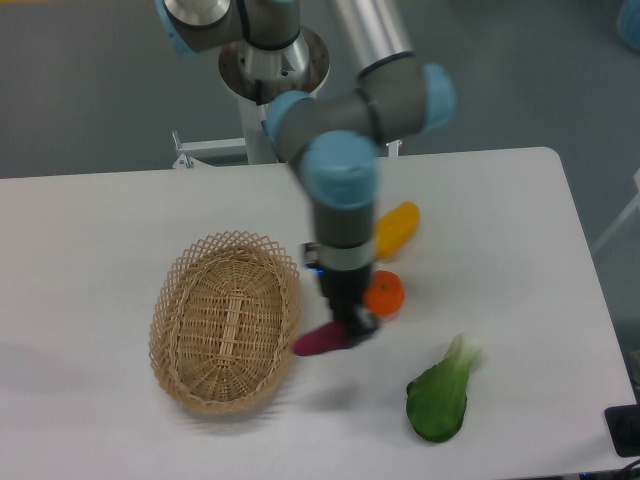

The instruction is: Pick up the sweet potato from the basket

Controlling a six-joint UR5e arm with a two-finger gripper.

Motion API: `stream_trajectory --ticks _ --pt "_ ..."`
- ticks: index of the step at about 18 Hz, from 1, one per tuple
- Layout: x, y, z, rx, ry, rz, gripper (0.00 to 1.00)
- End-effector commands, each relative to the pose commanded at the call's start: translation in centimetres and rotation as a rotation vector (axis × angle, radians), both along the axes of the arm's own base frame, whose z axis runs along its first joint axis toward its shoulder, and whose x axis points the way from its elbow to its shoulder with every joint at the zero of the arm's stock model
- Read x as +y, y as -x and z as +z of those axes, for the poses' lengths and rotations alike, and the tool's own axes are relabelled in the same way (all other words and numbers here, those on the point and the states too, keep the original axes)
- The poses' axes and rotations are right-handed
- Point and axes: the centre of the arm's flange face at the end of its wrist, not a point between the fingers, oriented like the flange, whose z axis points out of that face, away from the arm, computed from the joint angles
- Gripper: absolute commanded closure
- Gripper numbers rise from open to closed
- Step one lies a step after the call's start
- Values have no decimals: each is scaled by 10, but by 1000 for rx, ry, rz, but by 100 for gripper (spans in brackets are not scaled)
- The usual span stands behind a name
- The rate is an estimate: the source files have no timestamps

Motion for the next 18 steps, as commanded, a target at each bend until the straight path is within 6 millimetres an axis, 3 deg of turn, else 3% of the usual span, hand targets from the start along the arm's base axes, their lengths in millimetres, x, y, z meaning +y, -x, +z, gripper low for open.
stream_trajectory --ticks 6,9,18 --pt "-53 63 -11 24 24 27 55" --pt "-64 80 -16 28 32 29 55" --pt "-66 84 -26 23 62 39 55"
